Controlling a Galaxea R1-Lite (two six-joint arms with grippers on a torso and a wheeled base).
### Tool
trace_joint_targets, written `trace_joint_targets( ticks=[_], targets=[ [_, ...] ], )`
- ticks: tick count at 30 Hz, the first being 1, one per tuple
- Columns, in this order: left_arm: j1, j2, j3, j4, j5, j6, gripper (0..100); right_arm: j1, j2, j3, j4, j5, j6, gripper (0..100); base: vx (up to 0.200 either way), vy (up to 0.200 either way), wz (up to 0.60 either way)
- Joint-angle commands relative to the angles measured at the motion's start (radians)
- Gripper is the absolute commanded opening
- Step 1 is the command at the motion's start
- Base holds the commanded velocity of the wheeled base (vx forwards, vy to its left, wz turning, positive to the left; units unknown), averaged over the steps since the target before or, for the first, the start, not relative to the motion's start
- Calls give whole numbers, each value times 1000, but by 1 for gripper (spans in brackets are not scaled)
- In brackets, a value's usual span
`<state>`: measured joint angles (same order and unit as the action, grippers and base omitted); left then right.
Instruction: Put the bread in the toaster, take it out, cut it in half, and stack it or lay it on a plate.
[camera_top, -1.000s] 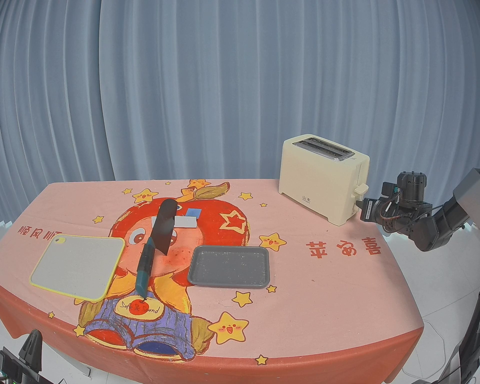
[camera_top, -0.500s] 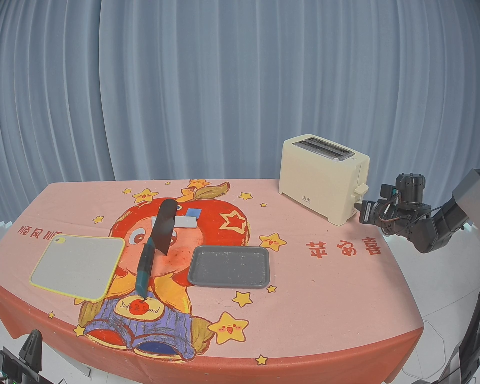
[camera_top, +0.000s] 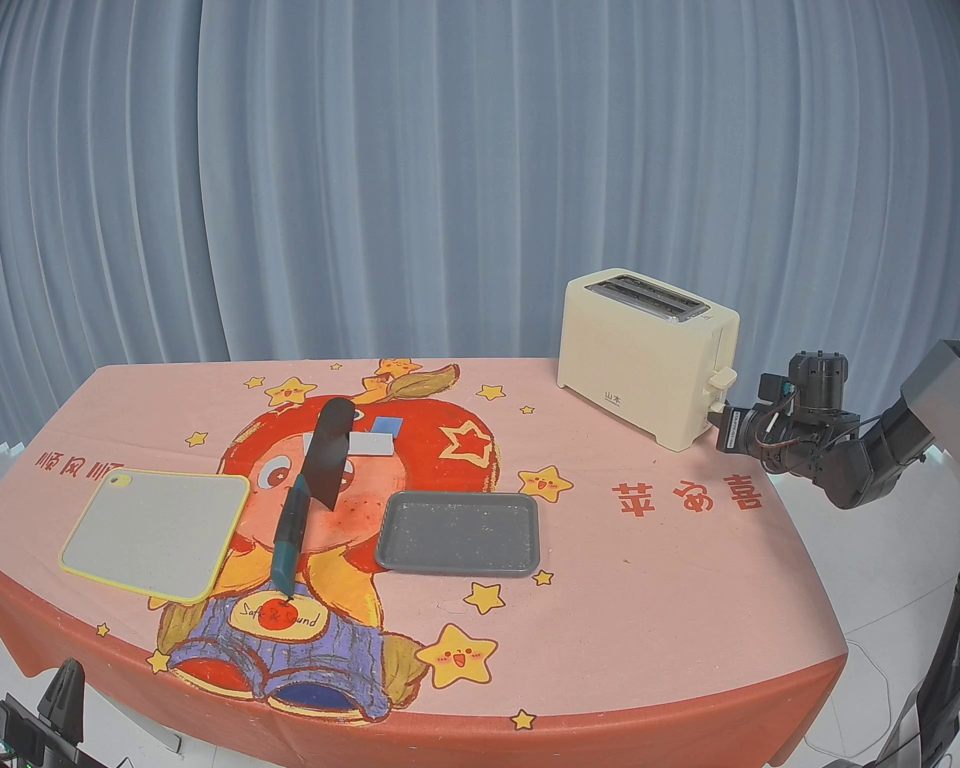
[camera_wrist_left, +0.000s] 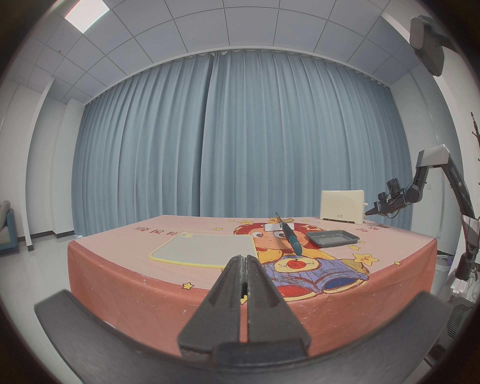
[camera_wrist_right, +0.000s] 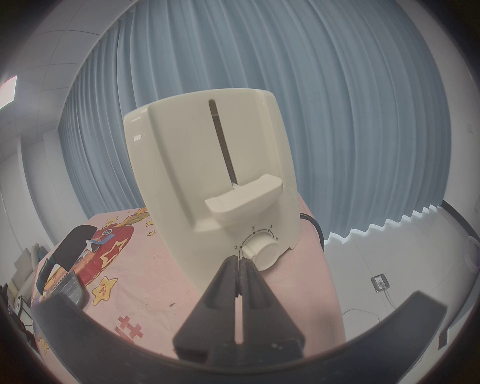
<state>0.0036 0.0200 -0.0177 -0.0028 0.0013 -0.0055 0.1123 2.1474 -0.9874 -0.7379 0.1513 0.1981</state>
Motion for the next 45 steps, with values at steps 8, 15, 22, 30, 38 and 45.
trace_joint_targets(
  ticks=[8, 15, 22, 30, 38, 45],
  targets=[
    [1, 1, 18, 0, 0, -1, 0, 7, -15, 6, -5, 2, 0, 0, 0, 0, 0],
    [1, 1, 18, 0, 0, -1, 0, 0, -11, 0, -84, -10, 0, 0, 0, 0, 0],
    [1, 1, 18, 0, 0, -1, 0, 0, 6, -8, -89, -27, 1, 0, 0, 0, 0],
    [1, 1, 18, 0, 0, -1, 0, -3, 35, -16, -87, -27, 3, 0, 0, 0, 0],
    [1, 1, 18, 0, 0, -1, 0, 4, 35, -5, -86, -27, 4, 0, 0, 0, 0],
    [1, 1, 18, 0, 0, -1, 0, 7, 34, 4, -84, -27, 3, 0, 0, 0, 0]
  ],
)
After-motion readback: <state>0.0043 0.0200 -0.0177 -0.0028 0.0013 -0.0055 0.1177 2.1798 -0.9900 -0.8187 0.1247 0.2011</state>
